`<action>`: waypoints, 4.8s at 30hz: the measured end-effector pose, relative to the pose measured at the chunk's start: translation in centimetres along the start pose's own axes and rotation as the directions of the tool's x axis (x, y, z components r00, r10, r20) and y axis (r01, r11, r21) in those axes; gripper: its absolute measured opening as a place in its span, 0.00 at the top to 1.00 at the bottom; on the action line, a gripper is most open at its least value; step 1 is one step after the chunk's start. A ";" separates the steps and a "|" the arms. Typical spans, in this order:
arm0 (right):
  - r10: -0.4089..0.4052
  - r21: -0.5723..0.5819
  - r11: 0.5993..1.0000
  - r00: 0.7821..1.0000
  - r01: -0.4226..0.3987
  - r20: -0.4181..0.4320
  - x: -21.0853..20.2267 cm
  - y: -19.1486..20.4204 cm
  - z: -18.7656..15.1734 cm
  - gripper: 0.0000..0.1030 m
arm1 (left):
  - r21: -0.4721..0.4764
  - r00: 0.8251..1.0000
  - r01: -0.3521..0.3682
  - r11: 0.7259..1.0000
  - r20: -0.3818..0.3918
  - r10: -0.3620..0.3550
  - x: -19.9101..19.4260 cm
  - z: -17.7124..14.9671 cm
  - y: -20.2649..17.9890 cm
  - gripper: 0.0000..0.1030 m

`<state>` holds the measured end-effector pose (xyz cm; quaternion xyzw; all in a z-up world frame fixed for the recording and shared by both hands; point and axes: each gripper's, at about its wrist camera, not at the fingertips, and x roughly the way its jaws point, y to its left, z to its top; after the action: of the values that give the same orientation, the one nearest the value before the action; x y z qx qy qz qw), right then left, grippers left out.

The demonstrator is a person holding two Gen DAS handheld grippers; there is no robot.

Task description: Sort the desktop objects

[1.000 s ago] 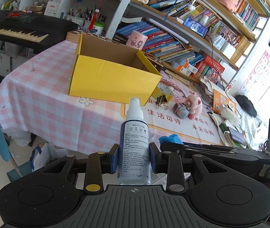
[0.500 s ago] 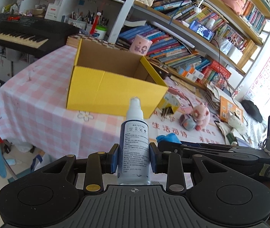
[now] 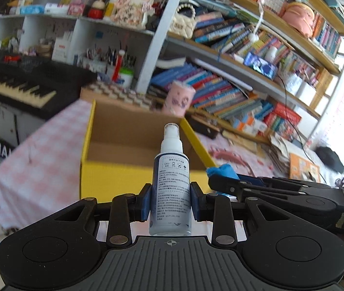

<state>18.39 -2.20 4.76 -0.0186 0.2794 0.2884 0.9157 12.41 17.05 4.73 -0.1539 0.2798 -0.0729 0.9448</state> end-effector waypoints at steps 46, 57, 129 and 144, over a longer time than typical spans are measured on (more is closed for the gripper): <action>-0.040 -0.642 0.701 0.882 -0.311 -0.470 23.3 -2.8 4.1 0.74 | 0.158 0.891 -0.271 0.950 -0.333 0.310 21.9 5.6 3.8 0.70; -0.014 -0.586 0.784 0.939 -0.203 -0.344 20.2 -3.3 5.9 0.49 | 0.147 0.957 -0.244 0.959 -0.125 0.262 17.5 7.5 1.7 0.59; -0.415 0.139 0.899 0.909 0.415 -0.030 -9.7 -1.6 -11.6 0.16 | 0.108 0.960 -0.281 0.954 0.032 0.279 -3.7 -9.0 -5.4 0.07; -0.460 0.173 0.860 0.876 0.480 -0.143 -11.0 -2.5 -14.4 0.15 | 0.130 0.970 -0.208 0.970 -0.097 0.221 -2.0 -11.1 -6.7 0.03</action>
<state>5.11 -12.75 -1.95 -0.0065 0.3384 0.0249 0.9406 4.29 8.38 -0.83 -0.0620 0.3420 0.0048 0.9376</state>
